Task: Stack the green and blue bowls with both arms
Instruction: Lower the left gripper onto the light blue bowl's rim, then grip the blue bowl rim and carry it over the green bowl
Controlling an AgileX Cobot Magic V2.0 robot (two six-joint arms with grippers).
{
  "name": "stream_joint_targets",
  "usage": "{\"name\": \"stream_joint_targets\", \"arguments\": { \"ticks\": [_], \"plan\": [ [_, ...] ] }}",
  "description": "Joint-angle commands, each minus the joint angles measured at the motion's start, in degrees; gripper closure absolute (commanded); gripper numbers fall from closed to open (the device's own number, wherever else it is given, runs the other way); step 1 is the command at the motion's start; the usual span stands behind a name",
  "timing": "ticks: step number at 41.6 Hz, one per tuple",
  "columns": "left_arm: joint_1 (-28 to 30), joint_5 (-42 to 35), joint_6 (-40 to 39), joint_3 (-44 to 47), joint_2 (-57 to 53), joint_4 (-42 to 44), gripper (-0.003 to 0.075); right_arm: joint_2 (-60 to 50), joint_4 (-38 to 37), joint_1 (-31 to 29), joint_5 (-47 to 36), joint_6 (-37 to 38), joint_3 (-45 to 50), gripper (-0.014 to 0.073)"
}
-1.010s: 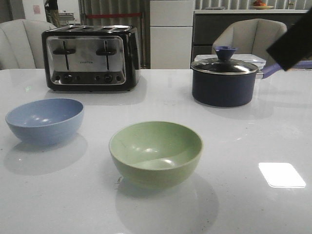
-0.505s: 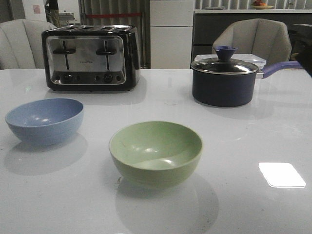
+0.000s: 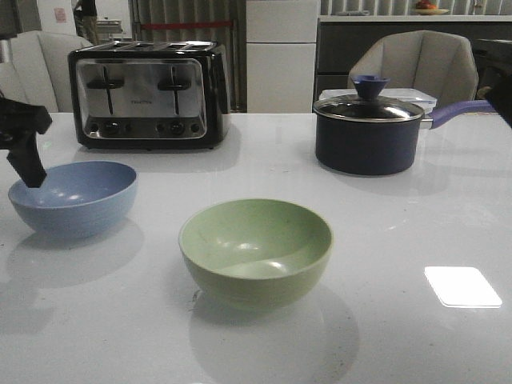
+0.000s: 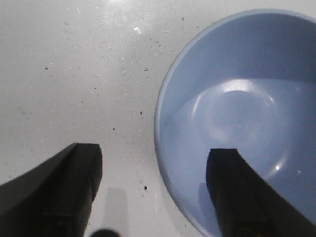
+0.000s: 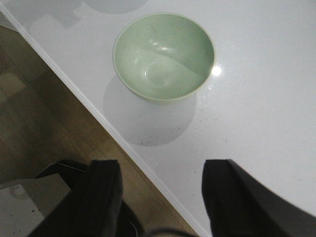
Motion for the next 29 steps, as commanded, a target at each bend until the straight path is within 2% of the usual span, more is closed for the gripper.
{"name": "stream_joint_targets", "arguments": {
  "ticks": [1, 6, 17, 29],
  "plan": [
    [0.0, -2.3, -0.1, -3.3, 0.5, -0.8, 0.0213, -0.3, 0.2, -0.1, -3.3, -0.6, -1.6, 0.0118],
    [0.0, -2.2, -0.1, -4.6, 2.7, -1.8, 0.0271, -0.3, 0.2, -0.1, -3.3, -0.6, -1.6, 0.0118],
    [0.0, -2.3, -0.1, -5.4, 3.6, -2.4, 0.0498, -0.3, 0.2, -0.1, -3.3, -0.6, -1.6, 0.0118],
    [0.0, -2.7, -0.1, -5.4, 3.6, -2.5, 0.0619, -0.3, 0.2, -0.1, -3.3, -0.6, -1.6, 0.0118]
  ]
}}
